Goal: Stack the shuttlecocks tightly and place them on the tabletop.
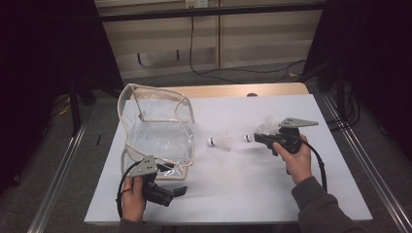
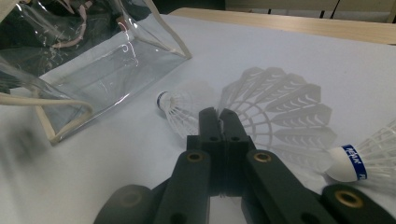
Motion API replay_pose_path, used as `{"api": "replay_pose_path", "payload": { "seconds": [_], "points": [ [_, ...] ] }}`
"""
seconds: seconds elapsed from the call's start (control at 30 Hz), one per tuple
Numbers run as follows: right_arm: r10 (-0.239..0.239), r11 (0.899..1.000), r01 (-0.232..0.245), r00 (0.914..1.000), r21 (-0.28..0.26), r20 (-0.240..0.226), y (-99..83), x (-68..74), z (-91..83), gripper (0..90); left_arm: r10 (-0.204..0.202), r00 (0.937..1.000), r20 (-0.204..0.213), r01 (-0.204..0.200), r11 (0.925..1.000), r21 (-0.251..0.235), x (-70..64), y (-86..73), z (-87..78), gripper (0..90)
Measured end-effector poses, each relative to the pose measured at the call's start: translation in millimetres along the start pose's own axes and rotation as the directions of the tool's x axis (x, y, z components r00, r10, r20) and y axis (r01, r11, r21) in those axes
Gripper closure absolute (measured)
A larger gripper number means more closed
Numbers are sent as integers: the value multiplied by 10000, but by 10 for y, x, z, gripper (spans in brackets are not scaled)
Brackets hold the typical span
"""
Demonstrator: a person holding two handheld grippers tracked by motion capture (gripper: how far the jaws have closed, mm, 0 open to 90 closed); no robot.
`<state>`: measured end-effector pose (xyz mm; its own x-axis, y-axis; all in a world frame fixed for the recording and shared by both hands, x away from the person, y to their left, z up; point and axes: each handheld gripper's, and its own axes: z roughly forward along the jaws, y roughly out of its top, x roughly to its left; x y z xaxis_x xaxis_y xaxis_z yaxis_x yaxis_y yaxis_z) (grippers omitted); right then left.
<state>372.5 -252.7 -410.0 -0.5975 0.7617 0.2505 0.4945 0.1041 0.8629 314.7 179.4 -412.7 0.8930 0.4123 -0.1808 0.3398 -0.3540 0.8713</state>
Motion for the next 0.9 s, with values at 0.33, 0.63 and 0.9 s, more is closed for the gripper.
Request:
{"api": "replay_pose_path", "payload": {
  "seconds": [0.33, 0.63, 0.9],
  "points": [
    [55, 10000, -55, 10000, 32, -16, -6, 22, 70, 899, 7, 10000, 3, -7, 10000, 6, 1, 0, 0, 46],
    [21, 10000, -22, 10000, 83, 54, -5, 10, 119, 899, 33, 10000, 3, -33, 10000, 2, 1, -2, 5, 46],
    [149, 9999, -150, 9998, 79, 114, -16, -21, 154, 898, 10, 10000, -10, -10, 10000, 1, 0, -1, 6, 47]
  ]
}}
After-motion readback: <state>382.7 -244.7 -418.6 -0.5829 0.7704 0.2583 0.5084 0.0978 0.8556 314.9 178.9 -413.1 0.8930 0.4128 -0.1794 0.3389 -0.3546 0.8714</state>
